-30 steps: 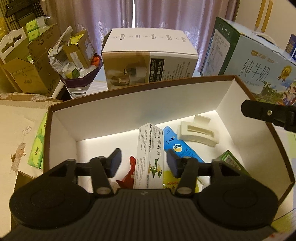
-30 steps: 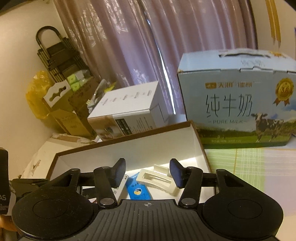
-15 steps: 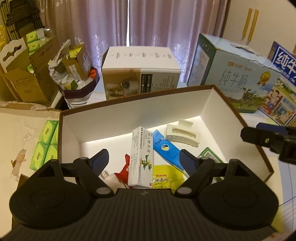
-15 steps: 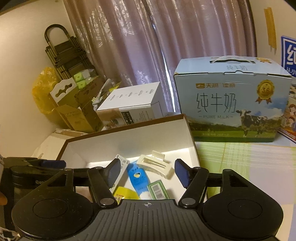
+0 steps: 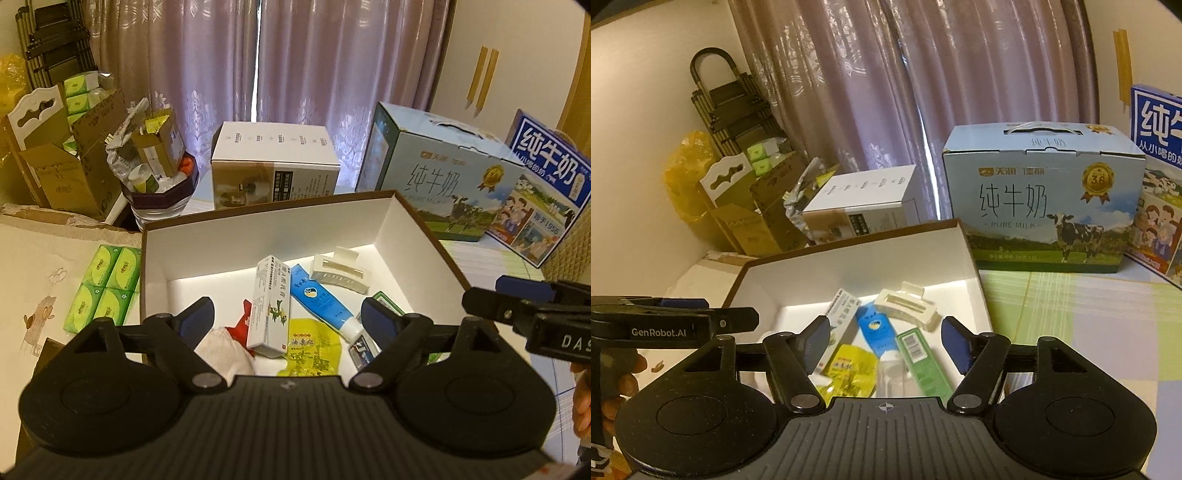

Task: Organize objects
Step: 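Withdraw both tools from the box toward the scrunchie and white bottle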

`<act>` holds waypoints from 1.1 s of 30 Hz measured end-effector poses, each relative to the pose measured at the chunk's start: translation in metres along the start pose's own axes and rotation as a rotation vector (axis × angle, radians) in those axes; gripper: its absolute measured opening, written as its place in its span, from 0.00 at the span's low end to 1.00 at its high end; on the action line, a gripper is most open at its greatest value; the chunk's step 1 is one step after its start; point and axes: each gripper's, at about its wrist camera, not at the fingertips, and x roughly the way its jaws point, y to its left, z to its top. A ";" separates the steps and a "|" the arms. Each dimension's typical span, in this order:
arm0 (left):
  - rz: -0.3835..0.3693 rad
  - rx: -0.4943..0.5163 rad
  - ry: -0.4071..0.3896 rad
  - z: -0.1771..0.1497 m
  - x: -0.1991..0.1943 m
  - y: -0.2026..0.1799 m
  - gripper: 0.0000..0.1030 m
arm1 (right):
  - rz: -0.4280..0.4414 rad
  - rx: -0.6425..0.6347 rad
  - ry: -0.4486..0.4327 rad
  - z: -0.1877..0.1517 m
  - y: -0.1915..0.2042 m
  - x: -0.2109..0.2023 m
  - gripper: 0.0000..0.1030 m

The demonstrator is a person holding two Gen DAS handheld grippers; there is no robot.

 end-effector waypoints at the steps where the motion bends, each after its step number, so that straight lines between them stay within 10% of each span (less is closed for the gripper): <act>1: 0.000 -0.002 -0.005 -0.002 -0.004 -0.001 0.82 | 0.001 -0.003 0.001 -0.002 0.002 -0.004 0.62; 33: -0.021 -0.037 0.072 -0.115 -0.068 -0.026 0.83 | 0.005 0.033 0.112 -0.108 0.016 -0.068 0.63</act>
